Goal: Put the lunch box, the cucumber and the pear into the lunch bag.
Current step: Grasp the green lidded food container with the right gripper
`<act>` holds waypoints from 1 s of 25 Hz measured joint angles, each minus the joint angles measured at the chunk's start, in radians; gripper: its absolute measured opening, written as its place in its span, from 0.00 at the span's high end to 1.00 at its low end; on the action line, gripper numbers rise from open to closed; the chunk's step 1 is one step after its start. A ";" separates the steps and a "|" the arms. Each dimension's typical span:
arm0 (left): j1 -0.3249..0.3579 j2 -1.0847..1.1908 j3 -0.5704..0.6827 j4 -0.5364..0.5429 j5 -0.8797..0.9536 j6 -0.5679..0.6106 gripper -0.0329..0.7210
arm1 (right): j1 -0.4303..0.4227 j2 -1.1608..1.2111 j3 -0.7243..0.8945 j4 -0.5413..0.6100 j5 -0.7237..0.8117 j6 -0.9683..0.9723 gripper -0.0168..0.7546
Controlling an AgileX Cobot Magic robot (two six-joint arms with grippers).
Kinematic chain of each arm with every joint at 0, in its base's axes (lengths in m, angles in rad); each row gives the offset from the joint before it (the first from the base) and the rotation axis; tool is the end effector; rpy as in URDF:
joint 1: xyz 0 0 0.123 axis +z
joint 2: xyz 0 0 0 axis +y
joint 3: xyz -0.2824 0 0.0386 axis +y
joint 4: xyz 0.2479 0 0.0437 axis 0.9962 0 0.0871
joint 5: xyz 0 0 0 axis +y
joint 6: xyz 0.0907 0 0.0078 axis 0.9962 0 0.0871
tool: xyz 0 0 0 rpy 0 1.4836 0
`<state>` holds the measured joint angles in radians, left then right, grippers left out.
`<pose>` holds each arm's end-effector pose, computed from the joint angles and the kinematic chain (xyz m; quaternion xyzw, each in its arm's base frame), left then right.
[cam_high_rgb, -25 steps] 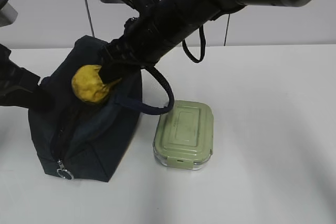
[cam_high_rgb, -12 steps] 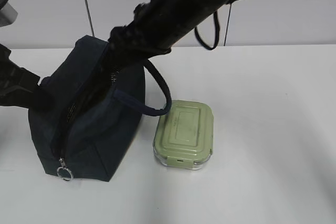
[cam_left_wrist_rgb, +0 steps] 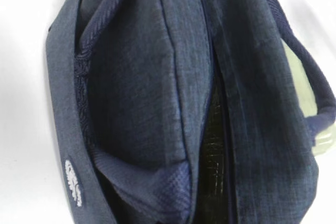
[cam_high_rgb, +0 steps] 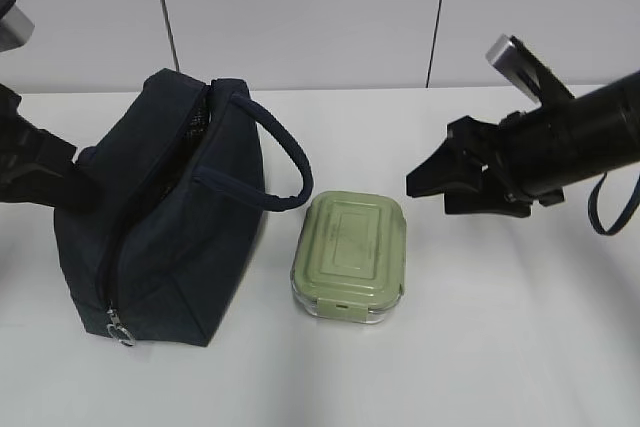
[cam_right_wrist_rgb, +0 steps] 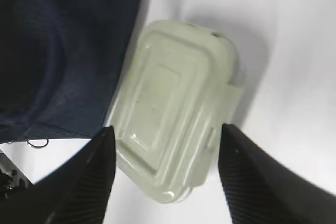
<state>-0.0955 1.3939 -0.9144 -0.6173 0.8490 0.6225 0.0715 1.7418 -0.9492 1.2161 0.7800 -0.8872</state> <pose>0.2576 -0.0645 0.2577 0.1798 0.9364 -0.2082 0.2180 0.3209 0.0833 0.1900 -0.0334 0.9068 0.3705 0.1982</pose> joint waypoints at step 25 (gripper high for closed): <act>0.000 0.000 0.000 0.001 0.001 0.000 0.98 | 0.050 0.290 0.004 0.297 0.081 -0.228 0.36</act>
<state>-0.0955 1.3939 -0.9144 -0.6164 0.8500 0.6225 0.1214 2.0317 -0.9451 1.5130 0.8611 -1.1155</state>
